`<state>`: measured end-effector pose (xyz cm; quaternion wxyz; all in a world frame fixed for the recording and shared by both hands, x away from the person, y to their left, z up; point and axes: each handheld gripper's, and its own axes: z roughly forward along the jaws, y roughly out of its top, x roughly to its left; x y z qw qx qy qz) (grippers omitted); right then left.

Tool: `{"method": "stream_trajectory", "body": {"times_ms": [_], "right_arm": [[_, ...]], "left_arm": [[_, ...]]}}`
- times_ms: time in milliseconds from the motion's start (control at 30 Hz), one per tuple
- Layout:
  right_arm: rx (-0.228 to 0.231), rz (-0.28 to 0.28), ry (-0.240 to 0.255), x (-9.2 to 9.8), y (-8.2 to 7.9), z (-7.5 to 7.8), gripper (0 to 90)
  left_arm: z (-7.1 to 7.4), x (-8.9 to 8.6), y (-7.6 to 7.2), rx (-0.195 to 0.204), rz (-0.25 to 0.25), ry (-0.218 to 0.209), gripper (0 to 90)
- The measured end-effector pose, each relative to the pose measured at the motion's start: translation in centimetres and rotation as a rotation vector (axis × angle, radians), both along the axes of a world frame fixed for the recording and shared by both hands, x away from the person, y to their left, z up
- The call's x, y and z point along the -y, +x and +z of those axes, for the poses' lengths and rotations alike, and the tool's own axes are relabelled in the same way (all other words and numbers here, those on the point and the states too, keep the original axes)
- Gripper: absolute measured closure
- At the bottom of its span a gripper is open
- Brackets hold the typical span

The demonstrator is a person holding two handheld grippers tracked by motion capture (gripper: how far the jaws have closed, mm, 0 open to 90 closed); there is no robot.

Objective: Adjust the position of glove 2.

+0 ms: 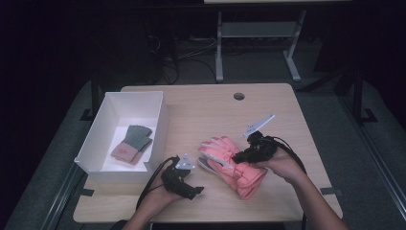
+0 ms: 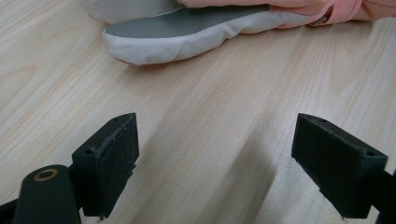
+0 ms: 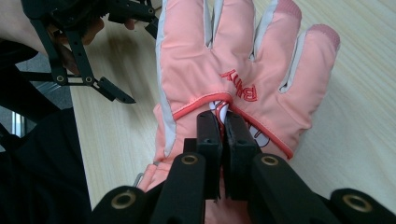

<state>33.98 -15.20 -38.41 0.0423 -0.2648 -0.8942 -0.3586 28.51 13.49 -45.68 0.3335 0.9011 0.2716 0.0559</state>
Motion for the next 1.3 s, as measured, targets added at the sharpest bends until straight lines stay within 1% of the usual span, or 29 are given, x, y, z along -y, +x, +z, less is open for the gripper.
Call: {"method": "stream_trajectory", "body": {"times_ms": [133, 233, 367, 400, 500, 567, 600, 633, 700, 733, 767, 800, 833, 867, 933, 967, 1000, 1033, 1067, 1100, 1167, 1200, 1267, 1300], "right_arm": [[-0.008, 0.001, -0.007, -0.3, 0.1, -0.4, 86.5], [-0.023, 0.009, -0.016, -0.6, 0.2, -1.0, 86.3], [-0.022, 0.013, -0.053, -1.0, 0.4, -1.6, 85.3], [-0.024, 0.015, -0.063, -1.1, 0.4, -1.8, 84.9], [-0.037, 0.012, -0.078, -1.3, 0.4, -2.5, 82.6], [-0.041, 0.011, -0.071, -1.3, 0.4, -2.7, 79.4], [-0.033, 0.012, -0.067, -1.1, 0.5, -2.6, 76.1], [-0.035, 0.008, -0.055, -0.9, 0.4, -2.4, 71.8], [-0.013, -0.014, -0.035, -0.5, 0.3, -1.9, 63.5], [-0.003, -0.027, -0.024, -0.3, 0.2, -1.5, 61.0], [0.006, -0.038, -0.014, -0.1, 0.1, -1.1, 59.4], [0.016, -0.045, -0.005, 0.1, -0.1, -0.7, 58.6], [0.033, -0.050, 0.006, 0.4, -0.2, -0.3, 59.5], [0.042, -0.055, 0.021, 0.6, -0.3, 0.1, 61.2], [0.073, -0.070, 0.038, 1.1, -0.5, 0.8, 70.1], [0.086, -0.079, 0.039, 1.3, -0.6, 1.1, 75.2], [0.104, -0.087, 0.041, 1.5, -0.7, 1.3, 80.7], [0.128, -0.095, 0.037, 1.7, -0.9, 1.5, 86.4], [0.136, -0.106, 0.025, 1.8, -1.0, 1.6, 89.1], [0.154, -0.115, 0.018, 2.1, -1.2, 1.6, 89.9], [0.180, -0.136, 0.013, 2.7, -1.6, 1.6, 90.0], [0.196, -0.144, 0.010, 3.1, -1.8, 1.5, 90.0], [0.216, -0.182, 0.004, 4.3, -2.2, 1.1, 90.0], [0.214, -0.201, 0.003, 4.9, -2.3, 0.8, 90.0]], "left_arm": [[0.0, 0.0, 0.0, -0.001, 0.000, 0.000, 14.6], [0.0, 0.0, 0.0, -0.001, 0.000, 0.001, 14.6], [0.0, 0.0, 0.0, 0.000, -0.002, 0.002, 14.6], [0.0, -0.1, 0.0, 0.002, -0.006, 0.011, 14.6], [0.0, 0.0, 0.0, -0.002, -0.003, 0.007, 14.6], [0.0, 0.0, -0.1, 0.000, -0.004, 0.007, 14.7], [0.1, 0.0, -0.1, 0.000, -0.004, 0.008, 14.8], [0.1, 0.0, 0.0, -0.001, -0.002, 0.007, 15.0], [0.2, -0.1, 0.0, -0.006, 0.004, 0.000, 16.5], [0.2, -0.2, 0.0, -0.006, 0.009, -0.009, 18.3], [0.3, -0.3, 0.1, -0.003, 0.005, -0.006, 20.3], [0.4, -0.3, 0.1, -0.007, 0.009, -0.021, 22.6], [0.6, -0.5, 0.2, -0.007, 0.001, -0.013, 24.8], [0.7, -0.6, 0.1, -0.012, 0.005, -0.025, 28.0], [1.0, -0.8, 0.0, -0.015, 0.003, -0.040, 38.0], [1.1, -0.9, 0.0, -0.024, -0.002, -0.050, 44.0], [1.3, -1.0, -0.1, -0.040, -0.013, -0.059, 52.3], [1.4, -1.0, -0.1, -0.039, -0.018, -0.061, 61.1], [1.6, -1.0, -0.1, -0.040, -0.019, -0.071, 68.1], [1.7, -1.0, -0.1, -0.044, -0.020, -0.081, 76.6], [2.1, -1.0, -0.2, -0.048, -0.024, -0.095, 89.5], [2.2, -0.9, -0.2, -0.050, -0.034, -0.084, 89.7], [2.3, -0.5, -0.5, -0.049, -0.027, -0.083, 89.7], [2.3, -0.4, -0.5, -0.047, -0.047, -0.058, 89.7]]}}
